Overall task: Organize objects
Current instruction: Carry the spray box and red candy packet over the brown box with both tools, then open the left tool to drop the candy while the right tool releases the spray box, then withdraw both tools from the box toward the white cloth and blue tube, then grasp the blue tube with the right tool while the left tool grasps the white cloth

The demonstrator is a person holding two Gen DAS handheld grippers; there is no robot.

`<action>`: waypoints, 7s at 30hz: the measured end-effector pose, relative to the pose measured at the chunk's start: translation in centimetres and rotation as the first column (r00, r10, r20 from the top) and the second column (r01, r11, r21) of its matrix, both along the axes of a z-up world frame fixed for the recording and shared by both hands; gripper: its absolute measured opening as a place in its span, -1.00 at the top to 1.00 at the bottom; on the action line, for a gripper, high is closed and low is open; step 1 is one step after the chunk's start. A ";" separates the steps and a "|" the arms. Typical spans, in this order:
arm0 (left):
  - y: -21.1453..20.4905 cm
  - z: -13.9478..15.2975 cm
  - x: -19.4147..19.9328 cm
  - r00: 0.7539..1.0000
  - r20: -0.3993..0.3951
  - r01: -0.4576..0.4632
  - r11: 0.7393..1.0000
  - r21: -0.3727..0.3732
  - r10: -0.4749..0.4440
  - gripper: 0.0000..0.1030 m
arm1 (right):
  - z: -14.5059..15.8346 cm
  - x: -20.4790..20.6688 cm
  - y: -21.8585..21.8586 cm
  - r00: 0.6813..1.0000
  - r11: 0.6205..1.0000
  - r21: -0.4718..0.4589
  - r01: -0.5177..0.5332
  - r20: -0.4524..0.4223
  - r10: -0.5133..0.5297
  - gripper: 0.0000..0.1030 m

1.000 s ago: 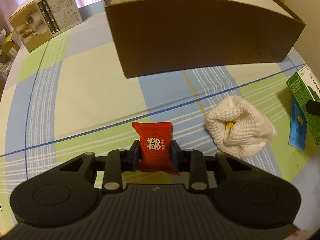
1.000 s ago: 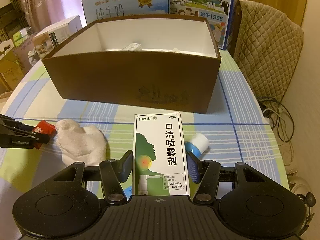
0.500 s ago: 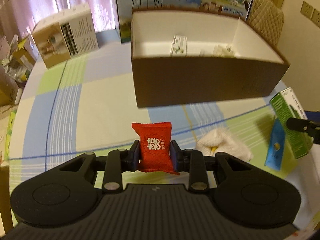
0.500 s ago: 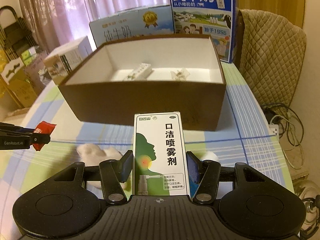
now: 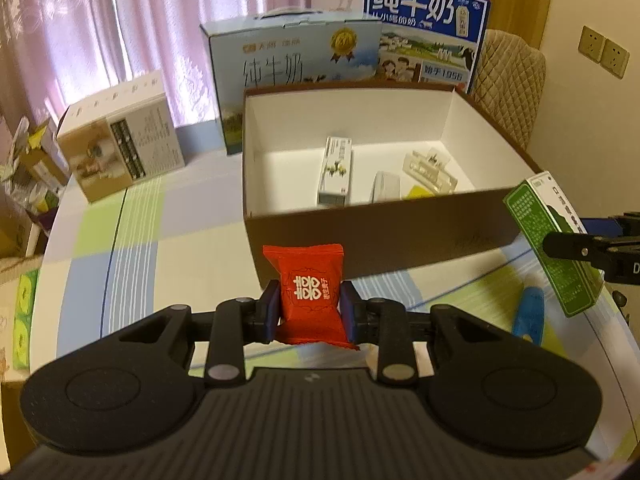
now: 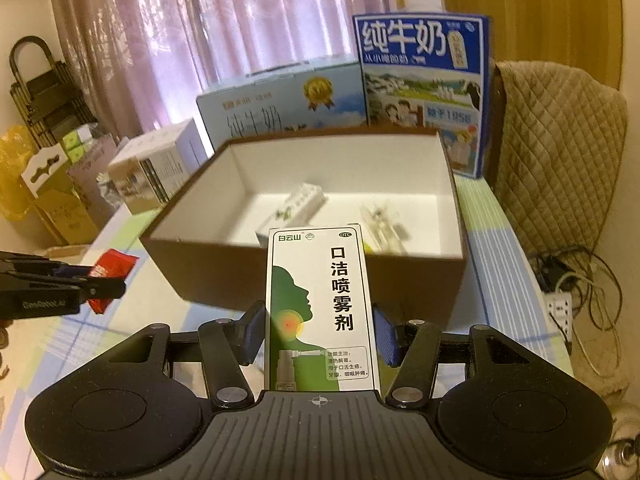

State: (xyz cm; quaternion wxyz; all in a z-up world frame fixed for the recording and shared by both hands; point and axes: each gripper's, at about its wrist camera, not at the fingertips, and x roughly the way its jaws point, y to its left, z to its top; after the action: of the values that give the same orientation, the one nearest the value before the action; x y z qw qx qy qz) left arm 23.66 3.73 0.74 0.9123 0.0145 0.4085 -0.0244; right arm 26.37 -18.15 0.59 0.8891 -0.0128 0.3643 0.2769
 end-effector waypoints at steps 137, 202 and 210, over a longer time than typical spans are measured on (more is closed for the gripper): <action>-1.9 5.8 -1.3 0.996 0.061 -0.059 0.989 -0.132 0.067 -0.73 | 6.2 -1.9 -2.2 0.993 0.964 0.245 0.108 0.012 -0.114 -0.40; -3.0 -4.1 -4.8 0.980 -0.195 -0.059 0.997 -0.045 0.049 -0.73 | -6.3 -4.0 -4.5 0.939 0.963 -0.080 0.259 -0.213 -0.270 -0.07; -2.8 -5.1 -3.8 0.973 -0.223 -0.065 0.997 -0.038 0.055 -0.73 | -7.2 -1.7 -4.3 0.925 0.948 -0.093 0.304 -0.209 -0.317 0.01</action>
State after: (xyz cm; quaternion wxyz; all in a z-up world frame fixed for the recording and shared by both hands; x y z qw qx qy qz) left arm 19.90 0.95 -4.32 0.8615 -0.0212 0.5072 -0.0077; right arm 24.63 -22.45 -6.61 0.8747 0.0497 0.4666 0.1215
